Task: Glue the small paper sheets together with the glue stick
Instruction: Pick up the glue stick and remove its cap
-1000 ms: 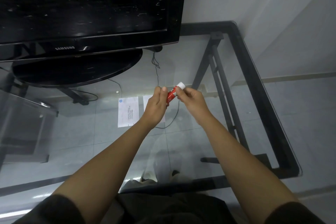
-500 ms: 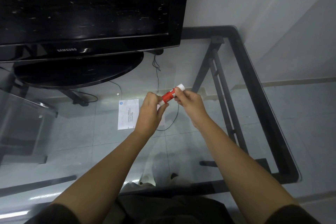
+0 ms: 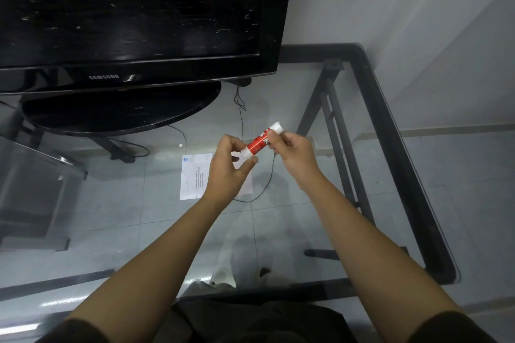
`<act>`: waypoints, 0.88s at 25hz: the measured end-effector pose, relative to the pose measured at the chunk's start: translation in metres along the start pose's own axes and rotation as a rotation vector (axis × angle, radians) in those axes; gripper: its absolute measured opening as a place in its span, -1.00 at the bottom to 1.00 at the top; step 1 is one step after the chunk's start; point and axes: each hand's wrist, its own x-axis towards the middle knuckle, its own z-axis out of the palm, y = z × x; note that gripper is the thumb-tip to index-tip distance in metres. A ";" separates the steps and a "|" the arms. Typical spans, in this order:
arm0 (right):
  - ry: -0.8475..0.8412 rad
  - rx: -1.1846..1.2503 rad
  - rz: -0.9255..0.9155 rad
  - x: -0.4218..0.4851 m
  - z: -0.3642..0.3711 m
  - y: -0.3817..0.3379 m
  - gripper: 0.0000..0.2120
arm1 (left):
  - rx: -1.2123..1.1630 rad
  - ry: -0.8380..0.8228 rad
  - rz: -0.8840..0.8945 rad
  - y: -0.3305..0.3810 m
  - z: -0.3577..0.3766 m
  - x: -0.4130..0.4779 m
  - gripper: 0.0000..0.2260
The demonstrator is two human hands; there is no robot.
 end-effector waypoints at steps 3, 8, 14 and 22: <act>-0.013 -0.027 -0.046 0.002 -0.003 -0.003 -0.81 | -0.294 -0.159 -0.201 -0.001 -0.003 0.002 -0.81; -0.006 -0.071 -0.050 0.004 -0.005 -0.004 -0.78 | -0.265 -0.126 -0.138 0.001 -0.010 0.004 -0.79; -0.024 -0.077 -0.063 0.005 -0.004 -0.005 -0.73 | -0.174 -0.126 -0.163 -0.002 -0.007 0.003 -0.68; -0.014 -0.089 -0.037 0.002 -0.003 -0.003 -0.78 | -0.191 -0.078 -0.141 0.000 -0.014 0.004 -0.58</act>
